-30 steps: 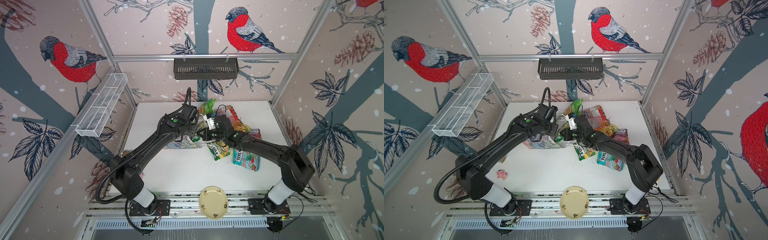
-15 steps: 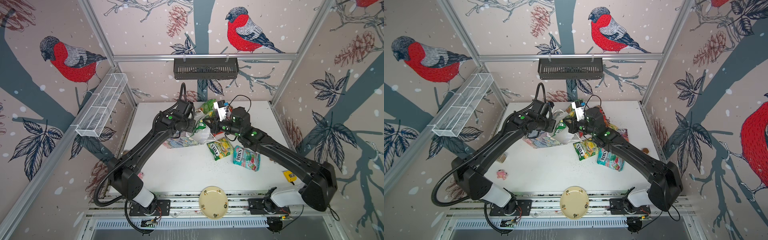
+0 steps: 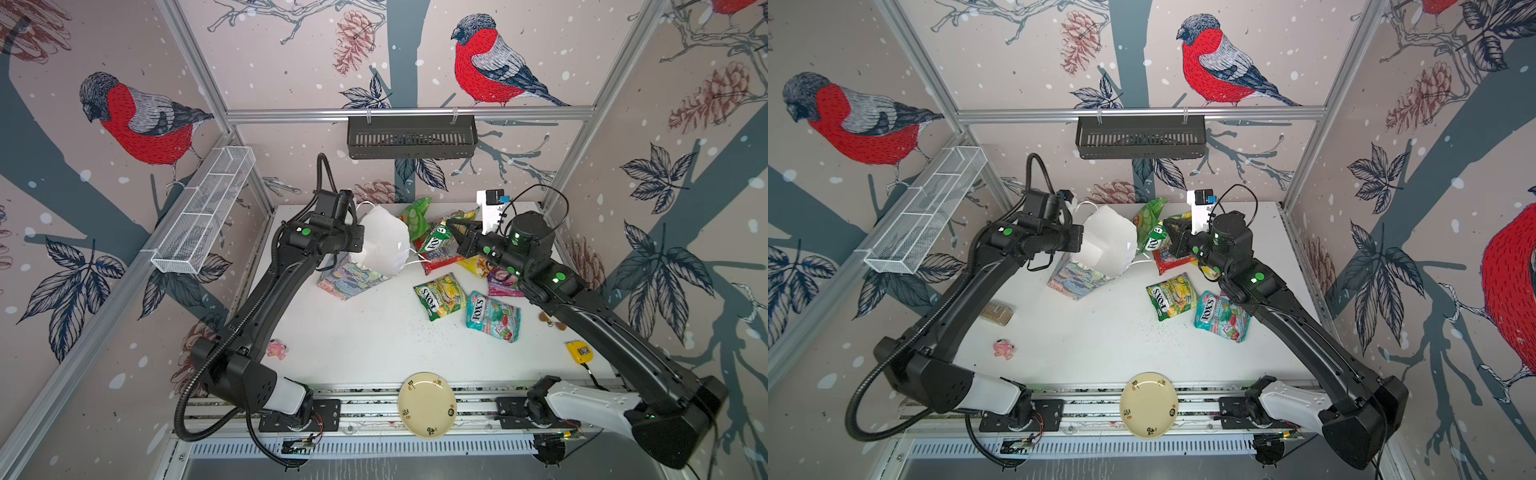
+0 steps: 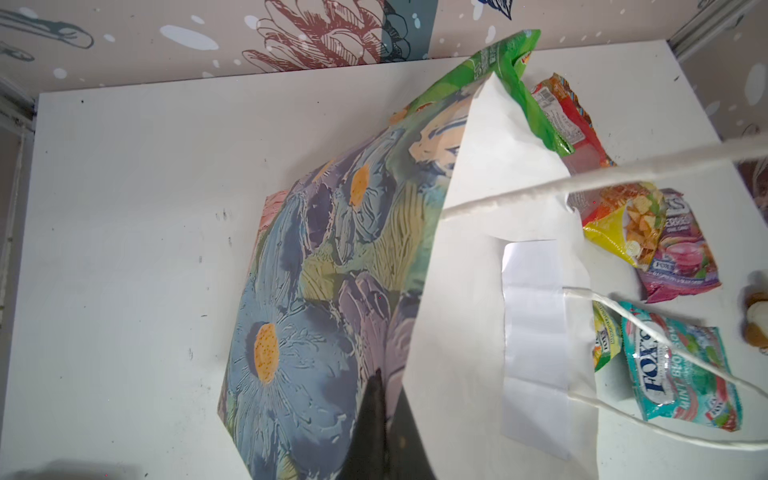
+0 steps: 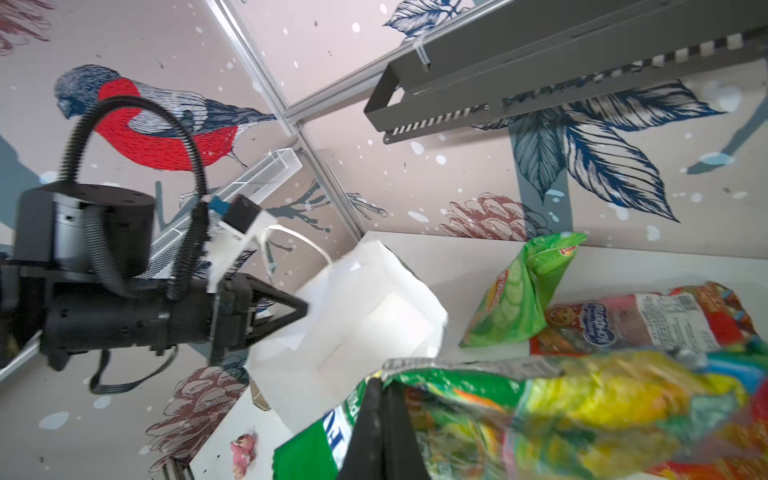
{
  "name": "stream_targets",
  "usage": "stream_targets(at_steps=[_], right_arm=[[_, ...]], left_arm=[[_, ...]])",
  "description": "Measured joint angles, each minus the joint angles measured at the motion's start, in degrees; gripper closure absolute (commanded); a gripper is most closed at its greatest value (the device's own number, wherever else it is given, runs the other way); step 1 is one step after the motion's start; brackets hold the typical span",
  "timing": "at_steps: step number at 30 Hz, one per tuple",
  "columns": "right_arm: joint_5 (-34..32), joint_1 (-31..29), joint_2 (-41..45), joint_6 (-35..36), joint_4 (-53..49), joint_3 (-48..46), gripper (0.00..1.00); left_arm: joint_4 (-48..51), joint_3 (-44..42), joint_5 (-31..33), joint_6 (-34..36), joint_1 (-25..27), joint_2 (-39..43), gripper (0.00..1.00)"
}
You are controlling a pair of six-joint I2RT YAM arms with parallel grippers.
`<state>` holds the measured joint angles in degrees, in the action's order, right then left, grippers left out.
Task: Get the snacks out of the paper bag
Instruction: 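Lift the green Fox's packet out of the bag with the right gripper, then lower the green Fox's packet onto the table beside the other Fox's packets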
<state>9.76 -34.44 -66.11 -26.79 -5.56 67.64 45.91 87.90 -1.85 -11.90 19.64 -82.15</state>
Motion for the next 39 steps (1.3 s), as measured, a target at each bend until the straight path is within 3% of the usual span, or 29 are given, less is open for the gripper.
stream_targets(at_steps=[9,16,25,34,39], right_arm=[[-4.2,0.04,-3.21,2.19,-9.88,2.62,1.0],[-6.19,-2.86,-10.21,5.09,-16.44,5.22,1.0],[-11.41,-6.36,-18.49,7.23,-22.4,10.51,1.0],[-7.1,-0.66,-4.94,5.55,-17.27,7.28,1.0],[-6.34,-0.17,-2.91,5.51,-17.51,7.39,1.0]], left_arm=[[-7.82,-10.86,-14.36,-6.75,-7.61,9.14,1.0],[-13.92,-17.38,-21.86,-12.09,-12.39,14.12,1.0],[-16.13,-21.73,-23.43,-14.58,-14.75,17.75,1.0],[-15.32,-21.24,-21.86,-13.2,-16.74,18.29,1.0],[-15.39,-20.79,-21.88,-13.09,-16.87,17.73,1.0]])
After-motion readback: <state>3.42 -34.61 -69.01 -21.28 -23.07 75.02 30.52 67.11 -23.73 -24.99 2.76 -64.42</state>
